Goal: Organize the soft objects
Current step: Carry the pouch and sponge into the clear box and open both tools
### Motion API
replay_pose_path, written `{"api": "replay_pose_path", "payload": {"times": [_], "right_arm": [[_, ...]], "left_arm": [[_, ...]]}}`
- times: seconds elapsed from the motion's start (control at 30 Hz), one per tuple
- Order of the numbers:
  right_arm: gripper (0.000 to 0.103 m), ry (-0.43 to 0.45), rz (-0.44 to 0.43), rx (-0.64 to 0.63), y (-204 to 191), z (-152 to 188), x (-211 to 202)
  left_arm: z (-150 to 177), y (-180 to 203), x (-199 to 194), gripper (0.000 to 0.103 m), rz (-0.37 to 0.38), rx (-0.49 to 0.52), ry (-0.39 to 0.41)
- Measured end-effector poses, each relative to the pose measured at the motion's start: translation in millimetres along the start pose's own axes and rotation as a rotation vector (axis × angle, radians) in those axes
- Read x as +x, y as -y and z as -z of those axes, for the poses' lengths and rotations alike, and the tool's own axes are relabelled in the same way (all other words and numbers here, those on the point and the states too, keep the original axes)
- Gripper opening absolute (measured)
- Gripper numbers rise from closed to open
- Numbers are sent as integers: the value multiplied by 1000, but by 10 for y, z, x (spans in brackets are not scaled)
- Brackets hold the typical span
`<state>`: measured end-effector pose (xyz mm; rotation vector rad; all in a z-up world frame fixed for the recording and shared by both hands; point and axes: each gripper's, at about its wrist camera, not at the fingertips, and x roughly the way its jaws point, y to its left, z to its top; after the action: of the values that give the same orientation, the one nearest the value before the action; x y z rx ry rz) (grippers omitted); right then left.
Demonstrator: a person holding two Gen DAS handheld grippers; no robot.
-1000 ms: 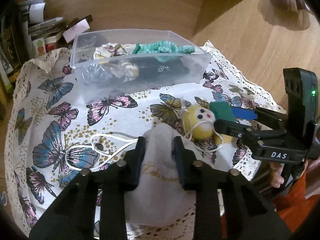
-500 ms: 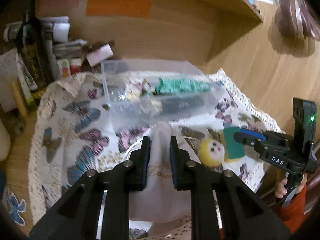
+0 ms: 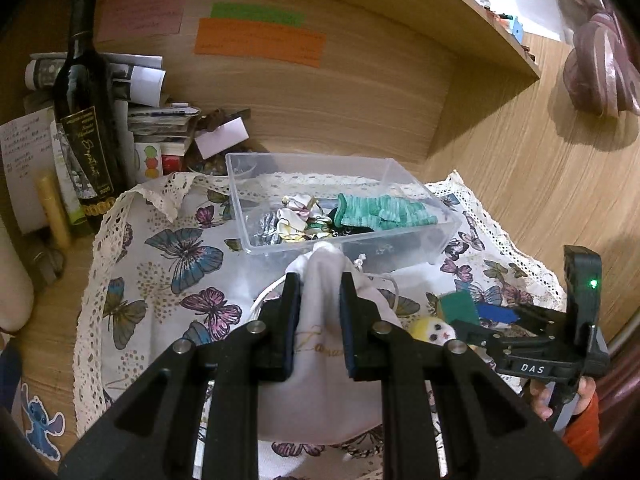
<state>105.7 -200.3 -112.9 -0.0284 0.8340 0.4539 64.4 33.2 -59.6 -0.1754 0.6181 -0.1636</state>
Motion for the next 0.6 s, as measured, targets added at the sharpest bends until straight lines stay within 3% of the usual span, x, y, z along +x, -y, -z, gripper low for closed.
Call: {"api": "replay_pose_path", "payload": {"times": [0.07, 0.13, 0.23, 0.43, 0.6], "right_arm": [[61, -13, -50, 25, 27, -5, 50], [46, -8, -54, 14, 9, -21, 66], [36, -2, -78, 16, -22, -48, 57], [35, 59, -25, -23, -96, -173, -82], [35, 163, -2, -45, -99, -400, -313]], "left_arm": [[7, -1, 12, 18, -2, 1, -4], [5, 3, 23, 18, -4, -1, -6], [-18, -11, 24, 18, -7, -4, 0], [-173, -57, -58, 18, -19, -9, 48], [-391, -40, -173, 18, -42, 12, 125]]}}
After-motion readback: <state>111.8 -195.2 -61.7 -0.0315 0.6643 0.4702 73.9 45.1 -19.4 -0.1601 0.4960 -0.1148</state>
